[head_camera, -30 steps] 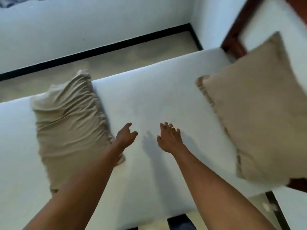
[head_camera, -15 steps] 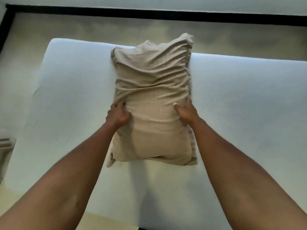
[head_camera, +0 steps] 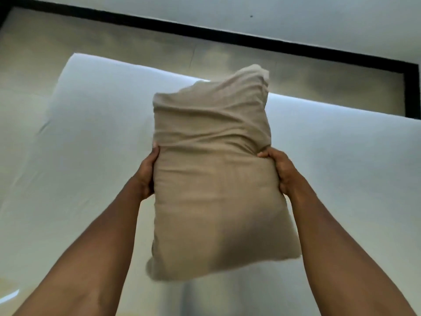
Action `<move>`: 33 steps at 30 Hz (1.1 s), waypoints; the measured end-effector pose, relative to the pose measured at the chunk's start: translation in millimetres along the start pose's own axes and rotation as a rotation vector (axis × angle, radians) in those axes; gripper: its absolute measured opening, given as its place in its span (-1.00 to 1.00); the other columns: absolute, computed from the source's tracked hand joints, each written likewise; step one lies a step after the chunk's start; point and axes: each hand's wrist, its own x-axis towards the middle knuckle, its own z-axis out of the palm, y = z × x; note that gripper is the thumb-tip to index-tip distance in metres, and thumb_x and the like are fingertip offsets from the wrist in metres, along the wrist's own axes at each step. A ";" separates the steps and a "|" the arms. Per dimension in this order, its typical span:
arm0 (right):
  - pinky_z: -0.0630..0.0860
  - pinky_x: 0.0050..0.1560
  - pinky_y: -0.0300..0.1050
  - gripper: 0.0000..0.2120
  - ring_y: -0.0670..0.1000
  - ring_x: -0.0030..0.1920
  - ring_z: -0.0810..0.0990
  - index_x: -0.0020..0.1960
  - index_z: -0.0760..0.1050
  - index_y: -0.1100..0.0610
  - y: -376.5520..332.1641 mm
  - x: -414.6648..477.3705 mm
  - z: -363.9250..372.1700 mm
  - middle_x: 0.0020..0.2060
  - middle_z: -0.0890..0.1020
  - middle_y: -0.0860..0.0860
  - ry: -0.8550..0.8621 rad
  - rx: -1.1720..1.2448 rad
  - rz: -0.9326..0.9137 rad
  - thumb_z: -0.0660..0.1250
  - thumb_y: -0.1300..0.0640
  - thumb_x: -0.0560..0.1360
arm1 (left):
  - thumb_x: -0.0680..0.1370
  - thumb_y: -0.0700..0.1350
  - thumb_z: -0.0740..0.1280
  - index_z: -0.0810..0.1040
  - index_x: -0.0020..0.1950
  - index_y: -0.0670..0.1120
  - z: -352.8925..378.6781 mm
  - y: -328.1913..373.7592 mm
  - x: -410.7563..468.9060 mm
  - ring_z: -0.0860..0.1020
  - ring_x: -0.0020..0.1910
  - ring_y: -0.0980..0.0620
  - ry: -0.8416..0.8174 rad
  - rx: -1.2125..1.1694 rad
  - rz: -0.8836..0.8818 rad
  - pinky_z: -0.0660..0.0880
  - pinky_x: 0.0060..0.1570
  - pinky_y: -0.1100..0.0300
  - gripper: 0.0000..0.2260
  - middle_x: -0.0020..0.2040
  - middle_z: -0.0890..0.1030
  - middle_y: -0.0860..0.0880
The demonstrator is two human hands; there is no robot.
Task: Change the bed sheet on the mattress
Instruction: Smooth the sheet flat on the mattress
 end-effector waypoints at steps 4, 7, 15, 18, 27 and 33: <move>0.55 -0.03 -0.05 -0.63 0.10 -0.09 0.68 0.04 0.68 0.12 9.6 -28.0 -23.7 -0.06 0.74 0.10 -0.056 -0.008 0.099 0.40 0.07 0.24 | 0.54 0.09 0.36 0.60 0.31 -0.09 26.1 0.6 -23.2 0.66 0.06 -0.13 0.069 0.153 -0.036 0.55 0.06 0.03 -0.59 0.11 0.69 -0.17; 0.61 0.03 -0.01 -0.56 0.04 0.02 0.71 0.20 0.62 0.03 17.6 -39.5 -43.3 0.08 0.73 0.02 -0.002 -0.092 0.047 0.53 -0.08 0.36 | 0.33 -0.01 0.47 0.58 0.31 -0.10 46.0 -5.3 -39.3 0.64 0.08 -0.14 0.014 0.274 -0.093 0.56 0.08 0.02 -0.45 0.14 0.69 -0.17; 0.57 0.18 -0.12 -0.48 -0.06 0.09 0.67 0.17 0.64 -0.02 41.0 -102.8 -144.0 0.11 0.70 -0.09 0.207 -0.082 -0.149 0.64 -0.13 0.28 | 0.21 0.60 0.35 0.38 0.52 0.00 147.8 -46.4 -48.9 0.52 0.29 -0.16 0.222 0.428 -0.098 0.47 0.30 -0.16 0.04 0.38 0.52 -0.09; 0.54 0.30 0.01 -0.21 -0.04 0.18 0.63 0.34 0.56 -0.07 50.1 -144.6 -229.6 0.21 0.66 -0.12 0.265 -0.125 -0.140 0.57 -0.38 0.20 | 0.14 0.69 0.27 0.37 0.52 0.15 223.2 -82.7 -39.6 0.50 0.33 -0.17 0.122 0.455 -0.081 0.43 0.33 -0.23 0.06 0.40 0.50 -0.05; 0.52 0.13 -0.10 -0.51 0.06 0.16 0.63 0.27 0.59 0.00 74.4 -273.9 -514.6 0.17 0.68 0.00 0.710 -0.224 -0.228 0.52 -0.16 0.41 | 0.26 0.58 0.33 0.40 0.52 0.00 541.2 -229.7 -92.4 0.49 0.33 -0.20 0.008 0.366 -0.015 0.43 0.35 -0.19 -0.01 0.43 0.48 -0.10; 0.54 0.18 -0.06 -0.43 0.07 0.20 0.62 0.35 0.54 -0.06 143.8 -312.6 -626.0 0.21 0.67 -0.01 0.948 -0.325 -0.235 0.46 -0.26 0.40 | 0.54 0.44 0.12 0.17 0.62 0.05 663.2 -331.2 -110.6 0.34 0.49 -0.22 -0.051 0.489 0.107 0.31 0.45 -0.21 -0.24 0.56 0.31 -0.12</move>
